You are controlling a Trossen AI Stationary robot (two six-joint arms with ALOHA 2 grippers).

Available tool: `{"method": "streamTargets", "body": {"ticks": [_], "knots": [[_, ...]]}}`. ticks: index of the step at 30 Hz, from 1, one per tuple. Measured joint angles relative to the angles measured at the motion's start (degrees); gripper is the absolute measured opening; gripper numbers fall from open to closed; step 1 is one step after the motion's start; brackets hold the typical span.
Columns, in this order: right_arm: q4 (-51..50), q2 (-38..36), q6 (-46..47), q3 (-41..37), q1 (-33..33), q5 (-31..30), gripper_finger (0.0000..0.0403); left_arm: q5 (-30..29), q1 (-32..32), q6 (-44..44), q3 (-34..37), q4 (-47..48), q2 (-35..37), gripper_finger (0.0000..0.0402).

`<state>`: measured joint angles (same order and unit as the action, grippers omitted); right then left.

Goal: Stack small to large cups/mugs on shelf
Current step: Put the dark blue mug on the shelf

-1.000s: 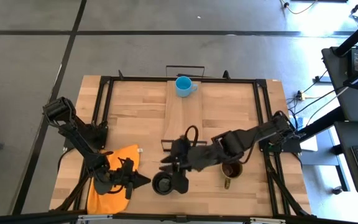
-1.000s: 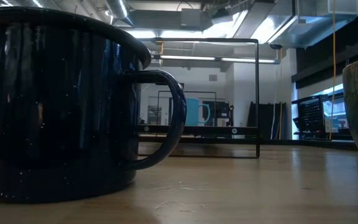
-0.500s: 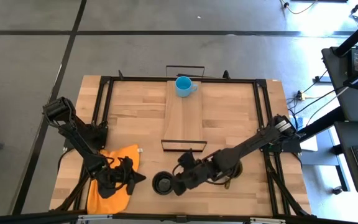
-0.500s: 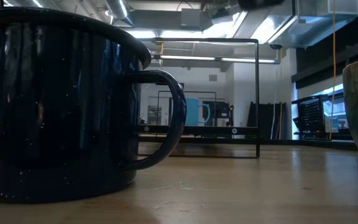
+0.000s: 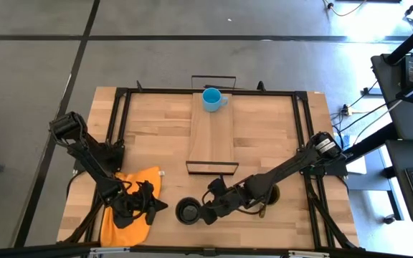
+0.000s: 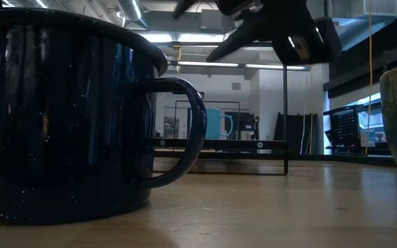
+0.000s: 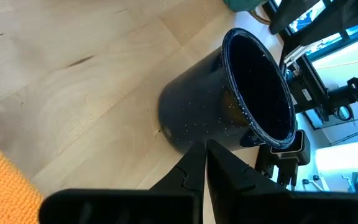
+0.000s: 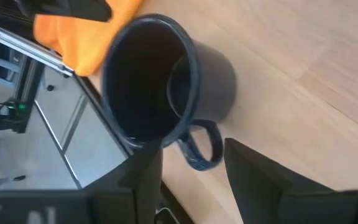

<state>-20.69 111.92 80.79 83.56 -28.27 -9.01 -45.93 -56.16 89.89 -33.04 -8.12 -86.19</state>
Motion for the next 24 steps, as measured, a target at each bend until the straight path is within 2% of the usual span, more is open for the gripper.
{"method": "streamTargets", "body": {"ticks": [5, 12, 24], "knots": [[3.03, 0.04, 0.07, -1.29, 0.70, 0.04, 0.0172, 0.32, 0.56, -0.04, 0.02, -0.02, 0.00, 0.0008], [6.70, 2.98, -0.04, -1.32, 2.26, 1.53, 0.0172, 4.99, 3.07, -2.01, 0.02, -0.09, 0.00, 0.0012], [6.94, 3.72, -0.02, -1.32, 2.73, 0.71, 0.0172, 6.90, 5.44, -4.94, 0.02, -0.92, 0.00, 0.0019]]}}
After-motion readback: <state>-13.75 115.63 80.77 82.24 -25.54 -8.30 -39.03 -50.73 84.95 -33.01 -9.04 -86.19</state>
